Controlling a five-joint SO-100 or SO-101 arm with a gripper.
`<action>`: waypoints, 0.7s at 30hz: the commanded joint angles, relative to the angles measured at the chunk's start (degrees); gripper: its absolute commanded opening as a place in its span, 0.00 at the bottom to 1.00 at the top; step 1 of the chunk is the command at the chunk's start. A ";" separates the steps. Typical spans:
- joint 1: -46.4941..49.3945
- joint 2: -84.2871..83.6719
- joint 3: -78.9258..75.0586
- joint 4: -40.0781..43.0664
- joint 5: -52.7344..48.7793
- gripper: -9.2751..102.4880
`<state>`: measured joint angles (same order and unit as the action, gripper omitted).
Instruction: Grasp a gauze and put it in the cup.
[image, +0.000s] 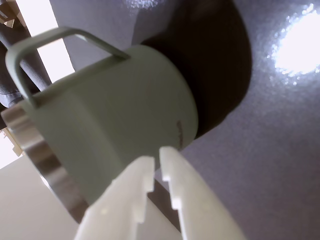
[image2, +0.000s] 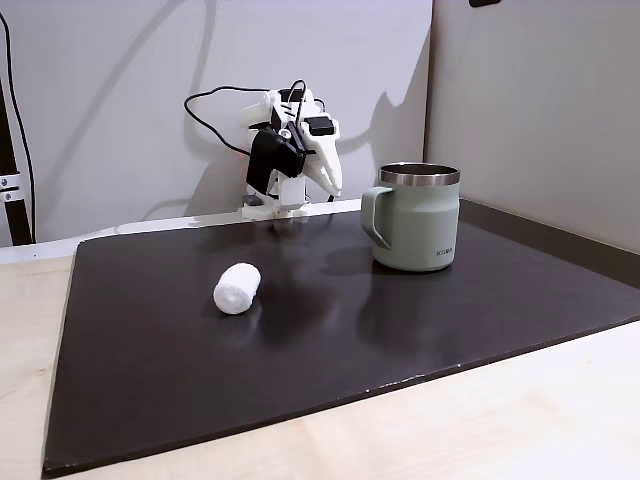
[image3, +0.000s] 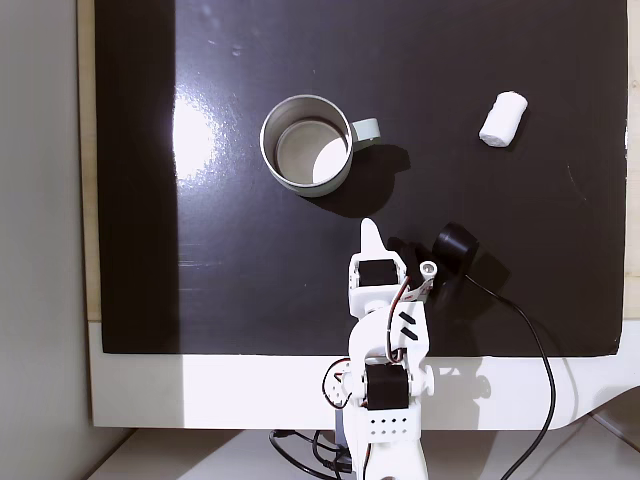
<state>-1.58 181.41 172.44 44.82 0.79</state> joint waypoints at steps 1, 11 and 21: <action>-0.62 0.62 -0.53 -1.67 -0.44 0.08; -2.11 0.62 -13.45 5.80 -2.29 0.08; 2.11 -21.36 -48.08 18.90 -10.72 0.09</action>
<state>-1.58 165.23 135.88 61.61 -6.77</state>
